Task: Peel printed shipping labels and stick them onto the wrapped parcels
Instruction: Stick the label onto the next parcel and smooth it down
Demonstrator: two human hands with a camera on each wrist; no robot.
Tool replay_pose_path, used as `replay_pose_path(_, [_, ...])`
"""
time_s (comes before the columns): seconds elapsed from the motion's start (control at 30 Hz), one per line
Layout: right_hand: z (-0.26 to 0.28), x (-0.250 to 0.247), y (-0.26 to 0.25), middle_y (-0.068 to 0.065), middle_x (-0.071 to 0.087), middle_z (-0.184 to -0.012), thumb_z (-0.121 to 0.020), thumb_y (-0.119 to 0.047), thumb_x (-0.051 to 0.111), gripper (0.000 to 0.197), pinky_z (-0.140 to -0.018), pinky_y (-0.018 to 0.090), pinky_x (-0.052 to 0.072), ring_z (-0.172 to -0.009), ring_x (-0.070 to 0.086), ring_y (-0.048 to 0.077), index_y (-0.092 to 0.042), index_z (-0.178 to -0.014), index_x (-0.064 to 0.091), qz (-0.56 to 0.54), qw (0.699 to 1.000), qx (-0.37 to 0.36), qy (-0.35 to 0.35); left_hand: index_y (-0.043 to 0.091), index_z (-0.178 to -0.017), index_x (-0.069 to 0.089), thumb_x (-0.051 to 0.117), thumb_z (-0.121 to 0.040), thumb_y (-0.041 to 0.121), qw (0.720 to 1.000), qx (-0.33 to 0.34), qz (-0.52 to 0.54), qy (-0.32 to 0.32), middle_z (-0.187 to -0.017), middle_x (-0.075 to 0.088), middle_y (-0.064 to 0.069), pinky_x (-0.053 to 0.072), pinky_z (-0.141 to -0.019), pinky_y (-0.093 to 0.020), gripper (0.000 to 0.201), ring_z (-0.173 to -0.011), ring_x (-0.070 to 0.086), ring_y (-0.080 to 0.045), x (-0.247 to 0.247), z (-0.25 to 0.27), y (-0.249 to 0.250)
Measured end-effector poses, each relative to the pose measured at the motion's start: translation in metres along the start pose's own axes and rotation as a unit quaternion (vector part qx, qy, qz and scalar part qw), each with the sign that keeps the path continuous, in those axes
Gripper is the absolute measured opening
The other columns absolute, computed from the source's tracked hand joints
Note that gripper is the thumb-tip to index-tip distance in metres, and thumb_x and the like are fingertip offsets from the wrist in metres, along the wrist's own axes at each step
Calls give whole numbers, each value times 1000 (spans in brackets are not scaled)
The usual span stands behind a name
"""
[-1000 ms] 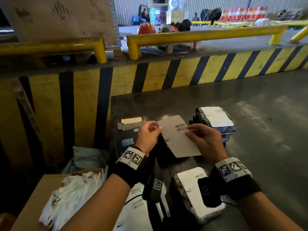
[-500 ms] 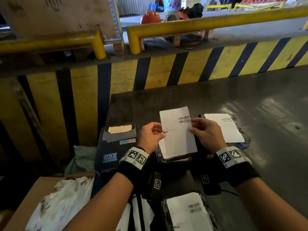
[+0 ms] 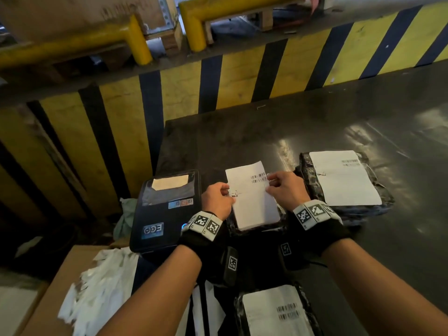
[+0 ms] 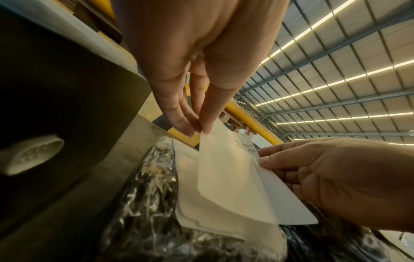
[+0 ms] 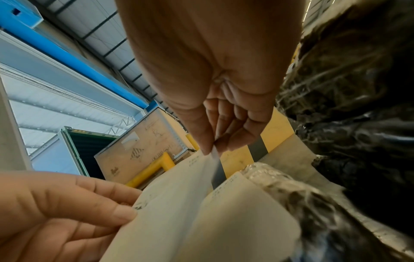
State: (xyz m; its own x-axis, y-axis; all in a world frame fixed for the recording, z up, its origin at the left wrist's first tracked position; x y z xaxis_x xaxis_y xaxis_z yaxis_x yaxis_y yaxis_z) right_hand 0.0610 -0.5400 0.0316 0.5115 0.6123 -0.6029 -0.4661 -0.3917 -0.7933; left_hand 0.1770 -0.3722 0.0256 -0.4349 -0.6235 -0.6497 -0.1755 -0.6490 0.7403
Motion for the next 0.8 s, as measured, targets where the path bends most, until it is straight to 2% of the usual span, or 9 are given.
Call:
replay_pose_path(0.1, [-3,5,5,9,69,-105,-83,-7,65,32,-84,16,39,-90,59,13,-7,-116,64,-2,1000,8,-8,8,-122,59,70,-80,4,1000,-8,-10,-10,-114,66,-8,47,-91,-27,43,-104,62,-20,5,-3,-3])
replay_pose_path(0.2, [-7,10,10,10,69,-105,-83,-7,64,31,-83,16,38,-98,62,19,-8,-114,65,16,1000,9,-14,8,-123,58,69,-81,4,999,-12,-29,-21,-117,66,-9,46,-94,-28,43,-109,61,-20,8,-5,-5])
replay_pose_path(0.43, [-5,19,13,11,70,-106,-82,-8,64,34,-98,30,46,-103,63,24,-7,-116,63,26,999,7,-20,7,-123,57,65,-85,3,998,-8,-52,-26,-125,63,-9,44,-97,-28,40,-116,59,-21,12,-1,-7])
replay_pose_path(0.5, [-5,20,13,11,70,-105,-82,-7,64,33,-96,30,47,-102,63,24,-7,-115,63,23,1000,2,-19,7,-123,58,64,-85,2,998,-3,-56,-20,-126,62,-9,44,-97,-27,39,-116,59,-22,12,1,-7])
replay_pose_path(0.6, [-3,21,13,10,70,-105,-82,-6,63,30,-86,22,44,-100,63,24,-7,-112,64,17,1000,-2,-18,5,-122,59,64,-85,1,998,7,-67,-10,-127,61,-11,45,-96,-27,38,-117,58,-23,11,3,-2])
replay_pose_path(0.67, [-2,21,14,10,69,-105,-83,-5,62,31,-82,22,43,-97,63,24,-6,-113,62,10,1000,-1,-10,5,-123,58,64,-85,1,996,17,-83,3,-128,59,-13,44,-98,-29,38,-118,56,-25,10,5,3])
replay_pose_path(0.73, [1,23,14,11,66,-107,-83,-3,61,34,-84,26,46,-97,62,26,-6,-116,58,1,1000,0,3,5,-125,55,62,-86,3,993,24,-111,13,-128,53,-14,43,-97,-30,39,-117,54,-27,10,8,6])
replay_pose_path(0.8, [2,28,15,13,59,-117,-82,-4,60,39,-93,37,48,-104,58,29,-7,-120,53,23,1000,-4,12,6,-125,53,60,-88,4,991,25,-134,15,-127,49,-14,43,-96,-33,38,-116,52,-29,8,11,8])
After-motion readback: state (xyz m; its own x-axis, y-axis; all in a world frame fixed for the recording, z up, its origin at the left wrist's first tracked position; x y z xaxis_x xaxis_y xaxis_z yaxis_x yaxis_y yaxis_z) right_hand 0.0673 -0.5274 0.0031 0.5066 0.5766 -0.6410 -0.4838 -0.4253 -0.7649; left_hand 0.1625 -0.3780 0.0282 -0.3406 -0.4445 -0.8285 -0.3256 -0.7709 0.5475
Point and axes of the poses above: each hand's wrist, its own z-axis away from the middle knuckle, its own x-axis out of the palm, y = z × x, the point moved 10 cm from there along -z, towards the middle knuckle
